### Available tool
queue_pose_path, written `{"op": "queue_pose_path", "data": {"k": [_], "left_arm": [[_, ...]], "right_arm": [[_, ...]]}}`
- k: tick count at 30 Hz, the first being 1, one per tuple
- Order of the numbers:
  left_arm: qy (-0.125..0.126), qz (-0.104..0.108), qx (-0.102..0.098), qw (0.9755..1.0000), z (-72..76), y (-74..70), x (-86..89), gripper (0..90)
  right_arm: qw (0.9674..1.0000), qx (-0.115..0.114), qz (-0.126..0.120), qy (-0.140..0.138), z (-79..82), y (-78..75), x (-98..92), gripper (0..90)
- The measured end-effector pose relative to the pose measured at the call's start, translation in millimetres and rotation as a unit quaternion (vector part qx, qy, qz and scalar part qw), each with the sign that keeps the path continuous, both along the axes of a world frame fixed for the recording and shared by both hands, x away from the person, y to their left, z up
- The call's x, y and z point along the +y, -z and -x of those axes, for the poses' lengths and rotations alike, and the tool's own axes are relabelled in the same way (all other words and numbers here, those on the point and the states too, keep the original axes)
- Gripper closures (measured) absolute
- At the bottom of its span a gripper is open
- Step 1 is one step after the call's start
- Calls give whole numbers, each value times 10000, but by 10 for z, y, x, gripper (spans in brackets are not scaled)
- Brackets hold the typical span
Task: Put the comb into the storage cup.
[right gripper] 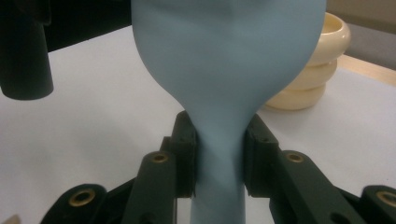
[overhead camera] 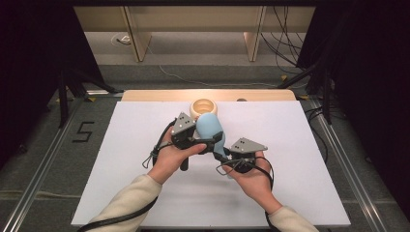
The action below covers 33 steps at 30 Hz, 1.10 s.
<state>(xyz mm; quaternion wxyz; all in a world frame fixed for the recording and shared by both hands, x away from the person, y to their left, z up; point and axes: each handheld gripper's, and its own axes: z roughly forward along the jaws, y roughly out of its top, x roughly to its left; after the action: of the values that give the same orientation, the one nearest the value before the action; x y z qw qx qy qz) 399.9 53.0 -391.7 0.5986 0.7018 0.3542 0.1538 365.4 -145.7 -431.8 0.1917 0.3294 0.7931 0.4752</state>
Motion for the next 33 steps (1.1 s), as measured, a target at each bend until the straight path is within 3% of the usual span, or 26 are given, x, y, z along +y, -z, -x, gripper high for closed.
{"op": "queue_pose_path", "data": {"k": [6,9,14,24,33], "left_arm": [[-16,18,87,10000,-7,22,-8,219],[-58,67,136,9999,-9,24,-7,303],[39,289,194,9994,-7,24,3,358],[221,455,178,9986,10,26,-7,438],[368,280,-10,9989,49,15,-39,478]], "right_arm": [[10000,-57,-28,-13,7,-9,6,705],[10000,-74,-36,-29,10,-5,12,705],[9999,-107,-54,-35,11,-4,13,704],[9999,-142,-55,-46,3,6,8,703],[9999,-153,-18,-46,-6,32,17,699]]}}
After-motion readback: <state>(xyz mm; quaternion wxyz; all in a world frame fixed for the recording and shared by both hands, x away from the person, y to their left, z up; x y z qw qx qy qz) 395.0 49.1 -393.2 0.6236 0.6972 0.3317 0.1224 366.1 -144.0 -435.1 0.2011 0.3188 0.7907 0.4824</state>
